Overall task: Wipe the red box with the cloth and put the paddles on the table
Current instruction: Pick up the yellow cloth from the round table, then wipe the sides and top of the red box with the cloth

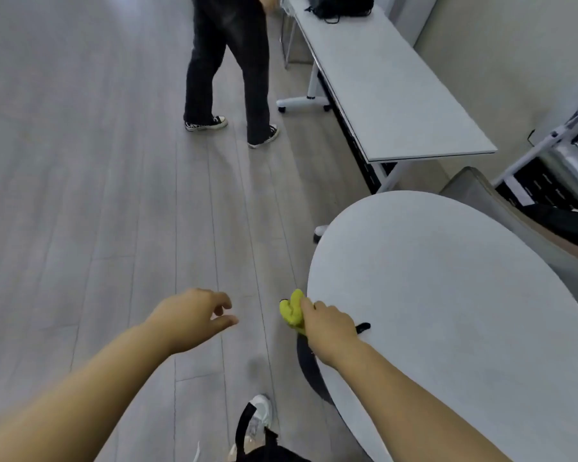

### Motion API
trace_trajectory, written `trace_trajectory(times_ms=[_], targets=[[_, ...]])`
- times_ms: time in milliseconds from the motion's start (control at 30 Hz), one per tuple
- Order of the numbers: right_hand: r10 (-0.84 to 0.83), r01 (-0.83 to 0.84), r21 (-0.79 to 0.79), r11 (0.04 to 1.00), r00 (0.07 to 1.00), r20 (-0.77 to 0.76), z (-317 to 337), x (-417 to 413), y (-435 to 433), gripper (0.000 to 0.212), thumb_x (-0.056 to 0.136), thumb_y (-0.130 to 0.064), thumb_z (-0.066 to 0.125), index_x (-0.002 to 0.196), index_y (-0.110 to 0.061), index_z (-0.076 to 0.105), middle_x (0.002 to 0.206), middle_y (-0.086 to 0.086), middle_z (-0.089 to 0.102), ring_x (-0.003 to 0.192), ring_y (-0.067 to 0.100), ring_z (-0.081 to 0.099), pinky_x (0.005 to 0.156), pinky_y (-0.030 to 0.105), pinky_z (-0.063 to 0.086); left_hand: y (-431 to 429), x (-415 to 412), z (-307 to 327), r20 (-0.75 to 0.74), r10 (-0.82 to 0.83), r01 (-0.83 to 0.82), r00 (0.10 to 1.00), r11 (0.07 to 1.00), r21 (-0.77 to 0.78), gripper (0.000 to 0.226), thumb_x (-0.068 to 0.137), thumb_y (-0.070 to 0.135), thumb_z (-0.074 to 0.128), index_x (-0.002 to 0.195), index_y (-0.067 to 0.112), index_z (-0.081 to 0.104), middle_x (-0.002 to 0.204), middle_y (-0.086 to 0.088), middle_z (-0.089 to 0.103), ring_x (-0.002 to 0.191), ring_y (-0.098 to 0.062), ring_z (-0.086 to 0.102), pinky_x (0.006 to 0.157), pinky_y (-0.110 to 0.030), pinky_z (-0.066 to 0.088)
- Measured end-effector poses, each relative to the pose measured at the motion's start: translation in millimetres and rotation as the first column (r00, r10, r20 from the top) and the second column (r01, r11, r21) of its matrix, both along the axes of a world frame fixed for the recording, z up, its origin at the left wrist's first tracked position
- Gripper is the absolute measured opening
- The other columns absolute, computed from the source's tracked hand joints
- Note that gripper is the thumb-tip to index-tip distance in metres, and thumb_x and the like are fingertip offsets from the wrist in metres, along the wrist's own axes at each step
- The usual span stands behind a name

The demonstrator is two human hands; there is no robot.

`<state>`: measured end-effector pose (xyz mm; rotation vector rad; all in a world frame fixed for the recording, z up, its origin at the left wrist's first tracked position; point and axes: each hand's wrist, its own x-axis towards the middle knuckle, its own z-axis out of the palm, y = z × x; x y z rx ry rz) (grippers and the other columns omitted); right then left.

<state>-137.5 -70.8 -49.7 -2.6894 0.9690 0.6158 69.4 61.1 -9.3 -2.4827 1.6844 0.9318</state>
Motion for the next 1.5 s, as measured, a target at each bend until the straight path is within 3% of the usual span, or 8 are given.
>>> trace_trajectory(times_ms=[300,433,633,767,1033,1133,1367,1500], targets=[[0.426,-0.439,0.003,0.899,0.874,0.236,45.1,145.7,131.5,0.035,0.09,-0.014,0.049,0.122,-0.021,0.035,0.11,0.003,0.059,0.094,0.03,0.058,0.068,0.037,0.039,189.2,67.8,24.8,-0.13,0.409,-0.426,0.903,0.889,-0.169,0.042,0.085,0.054,0.056,0.123,0.036,0.051,0.107,0.021,0.056,0.099,0.0,0.056,0.086,-0.025,0.048],[0.641,-0.674,-0.011,0.739,0.698,0.32,60.1,205.4,222.3,0.034,0.088,-0.011,0.05,0.118,-0.027,0.044,0.108,-0.001,0.057,0.099,0.026,0.053,0.068,0.033,0.029,291.3,85.9,32.4,-0.182,0.526,-0.556,0.831,0.779,-0.29,0.073,0.078,0.054,0.065,0.14,0.038,0.031,0.14,0.019,0.037,0.128,-0.003,0.038,0.103,-0.024,0.035],[0.787,-0.86,0.011,0.51,0.471,0.399,81.4,280.1,367.4,0.043,0.091,-0.024,0.056,0.131,-0.036,0.045,0.11,-0.003,0.056,0.103,0.021,0.051,0.073,0.031,0.03,440.0,98.2,32.9,-0.223,0.672,-0.702,0.706,0.623,-0.346,0.083,0.066,0.06,0.072,0.137,0.044,0.03,0.139,0.023,0.033,0.131,0.001,0.027,0.106,-0.027,0.033],[0.755,-0.856,0.159,0.492,0.51,0.413,99.3,322.3,456.5,0.037,0.094,-0.027,0.05,0.13,-0.022,0.042,0.122,0.005,0.057,0.111,0.027,0.053,0.086,0.034,0.043,523.9,102.3,36.3,-0.231,0.819,-0.816,0.525,0.408,-0.41,0.041,0.07,0.057,0.053,0.109,0.042,0.054,0.11,0.022,0.057,0.103,-0.001,0.049,0.088,-0.024,0.043],[0.753,-0.912,0.372,0.173,0.366,0.547,112.3,397.2,606.2,0.047,0.09,-0.036,0.059,0.133,-0.027,0.042,0.123,-0.005,0.057,0.111,0.012,0.054,0.093,0.032,0.045,664.9,116.6,53.2,-0.323,0.94,-0.858,0.106,-0.078,-0.507,0.032,0.065,0.067,0.042,0.093,0.057,0.053,0.086,0.039,0.059,0.082,0.008,0.056,0.078,-0.024,0.047],[0.772,-0.939,0.343,0.037,0.245,0.586,112.0,430.5,662.2,0.057,0.079,-0.044,0.067,0.13,-0.03,0.043,0.122,-0.01,0.055,0.111,0.01,0.052,0.092,0.031,0.046,714.6,129.8,58.3,-0.399,0.917,-0.82,-0.007,-0.234,-0.522,0.027,0.069,0.059,0.047,0.095,0.053,0.056,0.089,0.023,0.067,0.085,-0.002,0.062,0.078,-0.033,0.051],[0.822,-0.948,0.275,-0.158,0.028,0.569,122.7,521.8,792.1,0.031,0.096,-0.034,0.048,0.125,-0.032,0.037,0.102,-0.007,0.054,0.09,0.019,0.051,0.072,0.032,0.041,815.8,179.0,74.4,-0.474,0.852,-0.732,-0.224,-0.468,-0.494,0.03,0.07,0.057,0.053,0.097,0.045,0.06,0.09,0.015,0.067,0.081,-0.01,0.063,0.074,-0.032,0.053],[0.84,-0.935,0.194,-0.297,-0.159,0.519,127.4,565.3,861.4,0.038,0.099,-0.038,0.043,0.136,-0.033,0.035,0.122,-0.003,0.056,0.107,0.023,0.053,0.074,0.03,0.036,871.0,193.1,71.7,-0.416,0.83,-0.696,-0.371,-0.545,-0.467,0.011,0.082,0.042,0.064,0.093,0.044,0.061,0.09,0.019,0.064,0.084,-0.007,0.059,0.072,-0.022,0.049]])
